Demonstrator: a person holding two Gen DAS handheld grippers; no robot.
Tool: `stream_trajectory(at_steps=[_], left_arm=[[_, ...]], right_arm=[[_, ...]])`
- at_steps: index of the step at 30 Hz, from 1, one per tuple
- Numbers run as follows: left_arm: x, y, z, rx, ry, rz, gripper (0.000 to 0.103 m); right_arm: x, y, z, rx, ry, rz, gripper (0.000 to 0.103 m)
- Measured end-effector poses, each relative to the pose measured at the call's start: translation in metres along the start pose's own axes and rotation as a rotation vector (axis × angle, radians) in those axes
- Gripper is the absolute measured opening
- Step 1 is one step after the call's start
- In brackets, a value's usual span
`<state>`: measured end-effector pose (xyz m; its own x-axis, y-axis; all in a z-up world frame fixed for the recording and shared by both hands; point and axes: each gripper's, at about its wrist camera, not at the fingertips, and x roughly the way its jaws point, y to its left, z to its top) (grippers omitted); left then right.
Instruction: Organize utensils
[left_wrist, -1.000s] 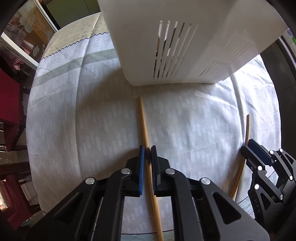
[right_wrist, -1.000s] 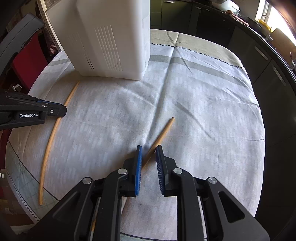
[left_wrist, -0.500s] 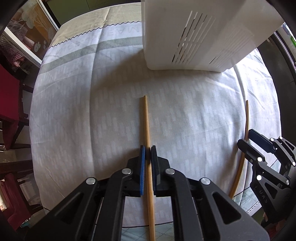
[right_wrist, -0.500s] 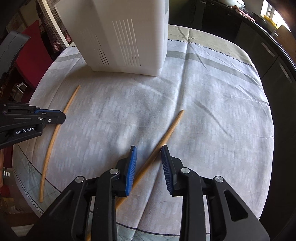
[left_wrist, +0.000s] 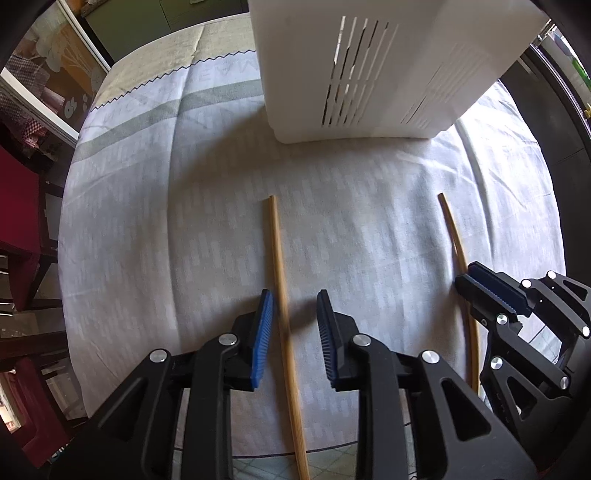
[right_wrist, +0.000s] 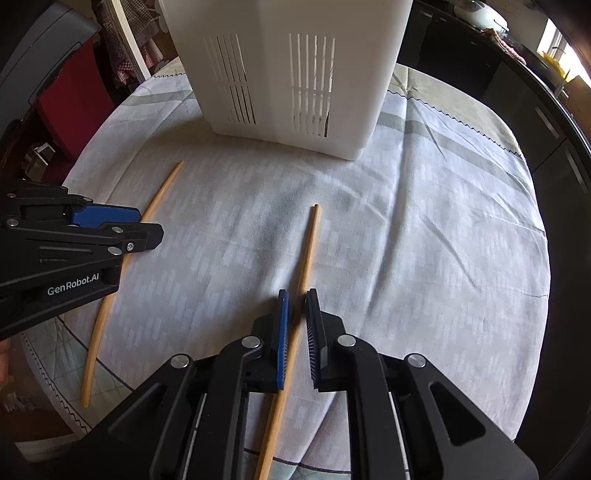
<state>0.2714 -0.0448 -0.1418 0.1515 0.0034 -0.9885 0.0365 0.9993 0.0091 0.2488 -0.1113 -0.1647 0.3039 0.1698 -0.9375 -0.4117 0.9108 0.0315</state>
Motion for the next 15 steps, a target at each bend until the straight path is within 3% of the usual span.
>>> stream_trajectory(at_steps=[1, 3, 15], left_arm=[[0.0, -0.001, 0.0, -0.003, -0.005, -0.001, 0.023], [0.0, -0.002, 0.001, -0.007, -0.017, -0.004, 0.006], [-0.043, 0.016, -0.007, -0.011, -0.157, -0.03, 0.006]], right_arm=[[0.0, 0.0, 0.001, 0.003, -0.002, 0.003, 0.008], [0.0, -0.002, 0.002, 0.016, -0.009, 0.027, 0.007], [-0.039, -0.021, 0.002, 0.07, -0.123, 0.089, 0.007]])
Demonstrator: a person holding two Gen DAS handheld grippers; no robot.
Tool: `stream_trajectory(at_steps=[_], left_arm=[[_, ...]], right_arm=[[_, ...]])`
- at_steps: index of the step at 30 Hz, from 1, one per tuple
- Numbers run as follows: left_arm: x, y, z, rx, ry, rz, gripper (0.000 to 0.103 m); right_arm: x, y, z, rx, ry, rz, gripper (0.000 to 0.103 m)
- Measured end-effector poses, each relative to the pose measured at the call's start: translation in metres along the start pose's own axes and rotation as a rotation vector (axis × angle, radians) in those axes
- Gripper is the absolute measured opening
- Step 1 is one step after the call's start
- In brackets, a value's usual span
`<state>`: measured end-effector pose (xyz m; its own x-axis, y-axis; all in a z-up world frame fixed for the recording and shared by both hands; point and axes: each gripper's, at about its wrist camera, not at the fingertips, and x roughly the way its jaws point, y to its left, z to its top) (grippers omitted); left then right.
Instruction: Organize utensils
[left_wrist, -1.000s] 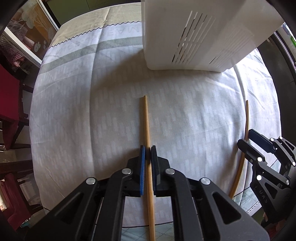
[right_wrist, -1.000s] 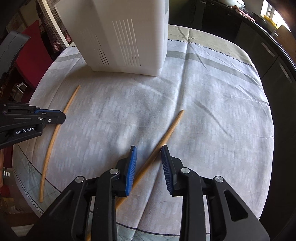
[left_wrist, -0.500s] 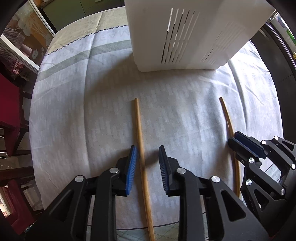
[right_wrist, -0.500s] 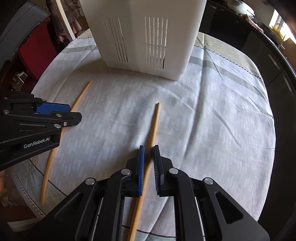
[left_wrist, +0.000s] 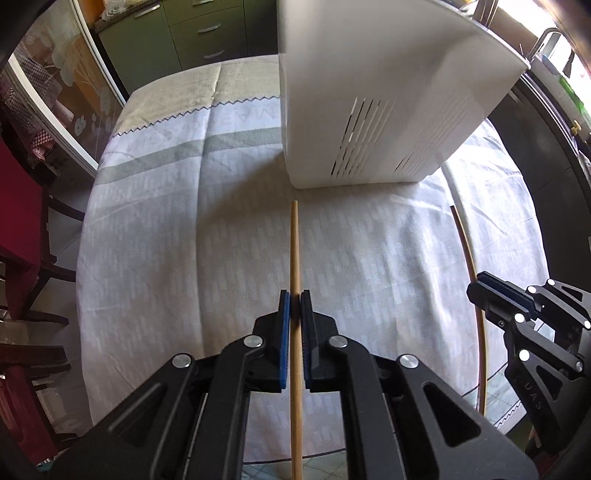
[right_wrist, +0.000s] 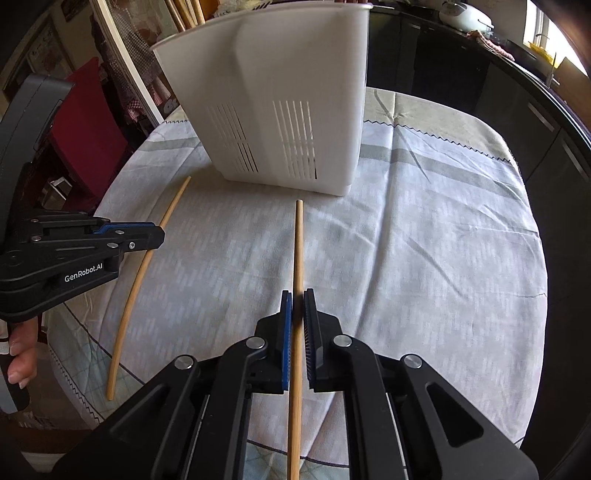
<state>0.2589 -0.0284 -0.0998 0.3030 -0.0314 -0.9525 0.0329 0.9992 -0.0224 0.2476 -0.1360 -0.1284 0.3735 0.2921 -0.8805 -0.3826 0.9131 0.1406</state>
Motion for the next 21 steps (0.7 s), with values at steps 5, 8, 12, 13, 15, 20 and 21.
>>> stream_trajectory(at_steps=[5, 8, 12, 13, 15, 20, 21], left_arm=[[-0.037, 0.012, -0.009, -0.001, -0.089, -0.021, 0.005], [-0.061, 0.017, -0.021, -0.006, -0.143, -0.044, 0.005], [-0.086, 0.025, -0.032, -0.004, -0.222, -0.055, 0.005], [-0.092, 0.025, -0.037, -0.002, -0.238, -0.056, 0.005], [-0.103, 0.027, -0.045, 0.003, -0.271, -0.06, 0.005], [-0.126, 0.029, -0.062, 0.021, -0.351, -0.043, 0.005], [-0.13, 0.028, -0.064, 0.024, -0.359, -0.043, 0.005]], right_arm=[[-0.034, -0.002, 0.0, 0.012, -0.08, 0.028, 0.007], [-0.057, -0.002, -0.004, 0.016, -0.136, 0.041, 0.007], [-0.082, -0.001, -0.006, 0.017, -0.201, 0.054, 0.007], [-0.089, 0.0, -0.007, 0.017, -0.217, 0.054, 0.007], [-0.101, 0.002, -0.011, 0.017, -0.246, 0.056, 0.007], [-0.123, 0.004, -0.026, 0.009, -0.291, 0.062, 0.007], [-0.127, 0.005, -0.028, 0.008, -0.299, 0.062, 0.007]])
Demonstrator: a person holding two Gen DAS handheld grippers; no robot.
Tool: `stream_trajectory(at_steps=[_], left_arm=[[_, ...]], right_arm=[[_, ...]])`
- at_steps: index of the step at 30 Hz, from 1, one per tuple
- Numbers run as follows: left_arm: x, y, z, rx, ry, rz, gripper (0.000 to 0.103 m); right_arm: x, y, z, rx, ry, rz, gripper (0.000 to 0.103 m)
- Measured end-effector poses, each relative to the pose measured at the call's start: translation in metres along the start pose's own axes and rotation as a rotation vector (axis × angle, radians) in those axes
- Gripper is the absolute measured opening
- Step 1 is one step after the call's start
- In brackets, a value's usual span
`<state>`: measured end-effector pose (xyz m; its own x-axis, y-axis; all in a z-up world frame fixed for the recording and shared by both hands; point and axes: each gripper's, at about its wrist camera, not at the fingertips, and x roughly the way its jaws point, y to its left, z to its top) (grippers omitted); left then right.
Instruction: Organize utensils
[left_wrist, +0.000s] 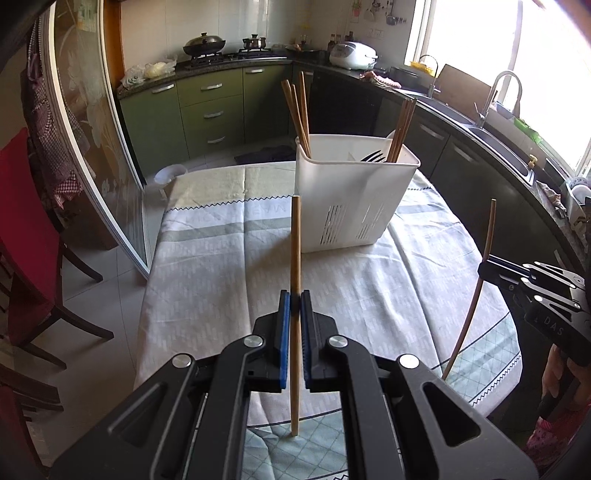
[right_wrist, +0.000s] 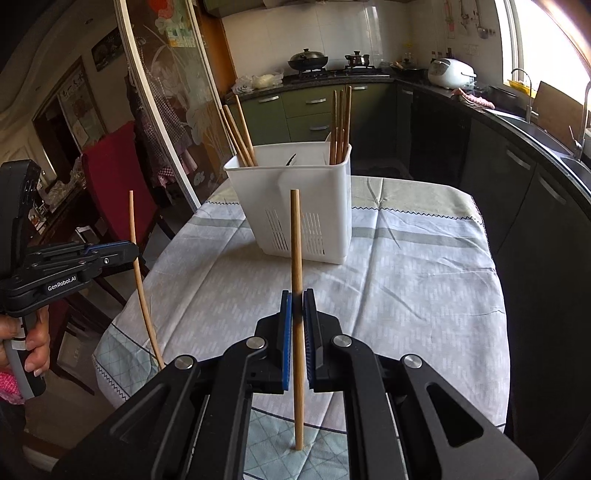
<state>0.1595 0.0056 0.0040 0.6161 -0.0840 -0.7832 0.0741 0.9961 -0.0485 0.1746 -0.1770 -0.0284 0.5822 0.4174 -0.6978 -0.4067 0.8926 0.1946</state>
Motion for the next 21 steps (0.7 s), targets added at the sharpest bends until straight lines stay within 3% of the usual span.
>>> stream_trajectory(at_steps=[21], left_arm=[[-0.035, -0.009, -0.004, 0.037, -0.065, -0.024, 0.005]], right_arm=[[-0.035, 0.01, -0.005, -0.028, -0.063, 0.006, 0.007]])
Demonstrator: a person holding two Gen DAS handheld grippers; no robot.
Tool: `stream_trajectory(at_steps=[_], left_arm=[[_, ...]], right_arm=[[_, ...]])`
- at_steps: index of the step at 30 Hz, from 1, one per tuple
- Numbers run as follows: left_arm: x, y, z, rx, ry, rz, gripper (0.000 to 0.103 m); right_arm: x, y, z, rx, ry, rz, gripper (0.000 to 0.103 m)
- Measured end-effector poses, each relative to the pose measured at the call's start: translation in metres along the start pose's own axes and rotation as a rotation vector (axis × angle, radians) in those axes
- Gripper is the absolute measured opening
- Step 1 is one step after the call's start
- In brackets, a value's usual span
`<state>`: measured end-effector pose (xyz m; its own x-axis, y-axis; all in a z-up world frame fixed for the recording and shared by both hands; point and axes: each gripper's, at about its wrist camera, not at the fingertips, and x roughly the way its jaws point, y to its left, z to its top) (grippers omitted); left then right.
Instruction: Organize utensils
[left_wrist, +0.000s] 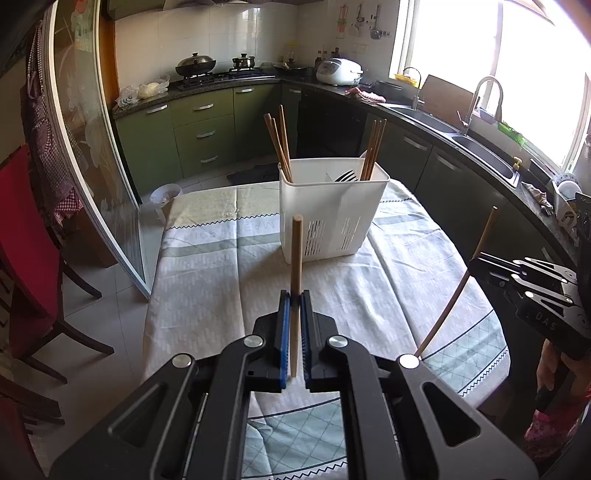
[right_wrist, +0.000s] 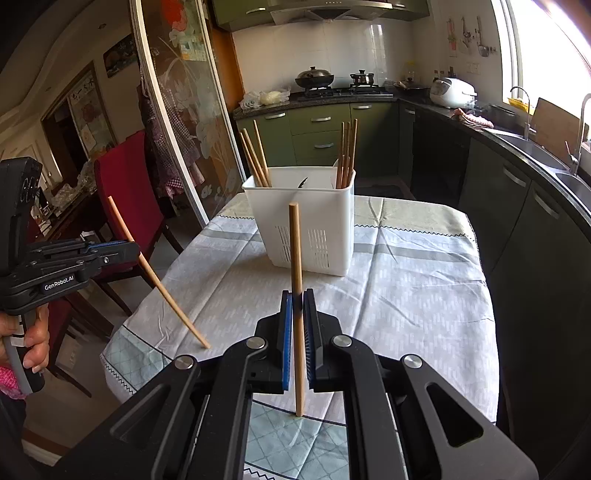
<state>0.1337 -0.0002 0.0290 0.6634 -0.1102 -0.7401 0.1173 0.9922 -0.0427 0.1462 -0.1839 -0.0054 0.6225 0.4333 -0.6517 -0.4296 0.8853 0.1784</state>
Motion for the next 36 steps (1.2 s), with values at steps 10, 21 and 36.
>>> stream_trajectory(at_steps=[10, 21, 36], left_arm=[[-0.007, -0.01, 0.009, 0.022, -0.025, -0.012, 0.005], [-0.01, -0.012, 0.009, 0.031, -0.035, -0.018, 0.005], [-0.006, -0.004, 0.007, 0.045, -0.024, -0.048, 0.005]], right_arm=[[0.006, 0.004, 0.004, -0.01, 0.019, -0.007, 0.001], [0.14, -0.085, 0.01, 0.199, 0.359, -0.137, 0.014], [0.215, -0.113, 0.012, 0.299, 0.483, -0.266, 0.013]])
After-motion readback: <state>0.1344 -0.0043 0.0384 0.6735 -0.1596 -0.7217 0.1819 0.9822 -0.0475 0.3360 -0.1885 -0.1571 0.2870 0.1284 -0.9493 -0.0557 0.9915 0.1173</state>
